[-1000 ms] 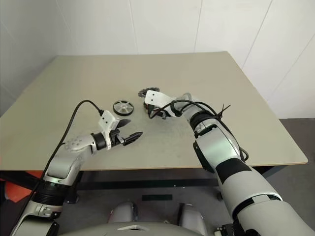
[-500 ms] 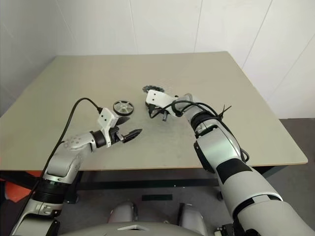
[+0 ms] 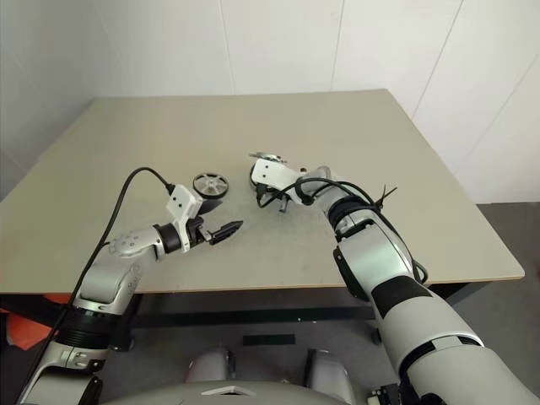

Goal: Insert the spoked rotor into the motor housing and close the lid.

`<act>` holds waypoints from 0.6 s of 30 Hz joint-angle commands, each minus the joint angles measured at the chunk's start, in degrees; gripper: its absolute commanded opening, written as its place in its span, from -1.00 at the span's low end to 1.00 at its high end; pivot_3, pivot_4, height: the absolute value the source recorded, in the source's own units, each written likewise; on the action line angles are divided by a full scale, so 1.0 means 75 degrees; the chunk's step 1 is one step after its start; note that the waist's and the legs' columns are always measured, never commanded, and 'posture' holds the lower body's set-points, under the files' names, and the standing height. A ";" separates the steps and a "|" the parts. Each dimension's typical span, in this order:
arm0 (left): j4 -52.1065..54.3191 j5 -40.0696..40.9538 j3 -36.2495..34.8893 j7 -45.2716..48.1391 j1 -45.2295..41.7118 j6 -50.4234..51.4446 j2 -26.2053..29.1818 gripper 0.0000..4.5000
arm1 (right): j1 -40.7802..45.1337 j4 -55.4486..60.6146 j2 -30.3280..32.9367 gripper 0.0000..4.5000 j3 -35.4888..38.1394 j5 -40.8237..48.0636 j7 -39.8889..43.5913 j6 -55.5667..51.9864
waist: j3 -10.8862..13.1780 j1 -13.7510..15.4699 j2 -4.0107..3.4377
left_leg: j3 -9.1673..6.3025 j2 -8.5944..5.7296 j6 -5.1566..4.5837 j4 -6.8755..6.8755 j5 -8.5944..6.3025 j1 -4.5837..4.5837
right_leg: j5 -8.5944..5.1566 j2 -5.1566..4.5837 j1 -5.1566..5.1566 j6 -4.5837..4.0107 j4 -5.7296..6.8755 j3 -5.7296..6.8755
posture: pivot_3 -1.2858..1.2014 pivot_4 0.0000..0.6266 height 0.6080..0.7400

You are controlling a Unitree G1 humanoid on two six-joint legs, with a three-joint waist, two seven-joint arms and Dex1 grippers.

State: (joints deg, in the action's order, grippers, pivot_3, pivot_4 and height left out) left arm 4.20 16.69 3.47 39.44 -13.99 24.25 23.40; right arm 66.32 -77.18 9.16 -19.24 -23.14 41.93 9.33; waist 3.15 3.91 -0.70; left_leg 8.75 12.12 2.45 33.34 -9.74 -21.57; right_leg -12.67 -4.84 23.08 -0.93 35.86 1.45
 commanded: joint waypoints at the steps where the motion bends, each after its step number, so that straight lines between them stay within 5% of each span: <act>1: 0.0109 0.0032 -0.0196 -0.0018 -0.0156 -0.0138 0.0071 1.00 | -0.0097 -0.0036 0.0029 -0.99 0.0013 -0.0074 -0.0129 -0.0130 | 0.0000 0.0018 0.0000 | 0.0000 0.0000 0.0000 0.0000 0.0000 -0.0001 | 0.0000 0.0000 0.0000 0.0000 -0.0001 0.0000 | 0.03 -1.00 1.00; 18: 0.0031 0.0003 -0.0171 -0.0020 -0.0208 -0.0155 0.0007 1.00 | -0.0186 0.0212 0.0305 -0.99 0.0427 0.0370 0.0150 0.0062 | 0.0000 0.0028 0.0000 | 0.0000 -0.0005 -0.0001 0.0000 -0.0001 -0.0010 | -0.0001 -0.0004 -0.0004 -0.0001 -0.0008 0.0002 | 0.03 -1.00 1.00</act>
State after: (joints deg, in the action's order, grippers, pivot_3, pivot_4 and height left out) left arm 3.75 16.66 2.94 39.45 -14.39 24.23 23.38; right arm 65.30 -76.32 10.10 -17.44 -21.93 40.63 9.78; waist 3.15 4.12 -0.70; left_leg 8.75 12.08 2.44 33.34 -9.74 -21.66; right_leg -12.68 -4.86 23.06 -0.94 35.78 1.46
